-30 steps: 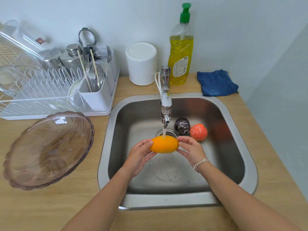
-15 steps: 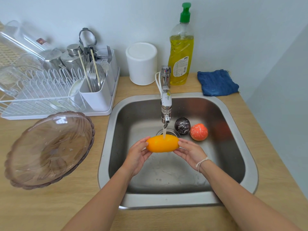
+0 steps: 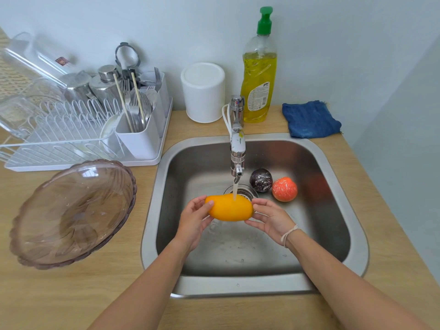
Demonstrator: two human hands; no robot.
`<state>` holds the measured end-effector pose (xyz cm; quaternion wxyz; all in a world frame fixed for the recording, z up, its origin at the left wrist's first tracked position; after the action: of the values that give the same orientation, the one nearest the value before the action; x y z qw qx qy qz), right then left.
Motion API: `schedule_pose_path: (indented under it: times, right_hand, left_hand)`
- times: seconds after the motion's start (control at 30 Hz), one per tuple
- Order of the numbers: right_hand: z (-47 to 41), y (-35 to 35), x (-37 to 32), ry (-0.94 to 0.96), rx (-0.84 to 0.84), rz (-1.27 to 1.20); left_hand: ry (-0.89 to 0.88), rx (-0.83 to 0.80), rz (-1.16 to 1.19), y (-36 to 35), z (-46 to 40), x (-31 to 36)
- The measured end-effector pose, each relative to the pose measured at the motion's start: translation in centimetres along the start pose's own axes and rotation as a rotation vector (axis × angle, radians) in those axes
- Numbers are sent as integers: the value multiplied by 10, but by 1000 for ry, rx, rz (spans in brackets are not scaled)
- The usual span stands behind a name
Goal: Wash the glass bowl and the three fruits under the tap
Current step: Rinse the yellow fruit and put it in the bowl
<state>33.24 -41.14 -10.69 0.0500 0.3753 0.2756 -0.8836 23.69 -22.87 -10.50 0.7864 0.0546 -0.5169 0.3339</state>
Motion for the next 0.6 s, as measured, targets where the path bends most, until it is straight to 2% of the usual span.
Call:
schedule_pose_path:
  times: [0.17, 0.33, 0.6]
  right_hand:
    - [-2, 1, 3, -63, 32, 30]
    - [0, 0, 7, -156, 40, 63]
    - [2, -7, 4, -9, -34, 177]
  left_hand:
    - [-8, -82, -116, -3, 2, 2]
    - [1, -84, -180, -5, 2, 2]
    - [61, -3, -120, -3, 0, -5]
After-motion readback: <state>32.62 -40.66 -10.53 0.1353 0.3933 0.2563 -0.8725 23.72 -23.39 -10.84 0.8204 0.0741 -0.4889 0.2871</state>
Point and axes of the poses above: each hand's wrist, its own z-axis away from the middle knuckle, its own y-axis out of the back of the hand, x = y × z, the point moved 1 cm from there along -z, towards the middle knuckle, and after that the axes turned 1 degree about -y, right-handed, at the moved point
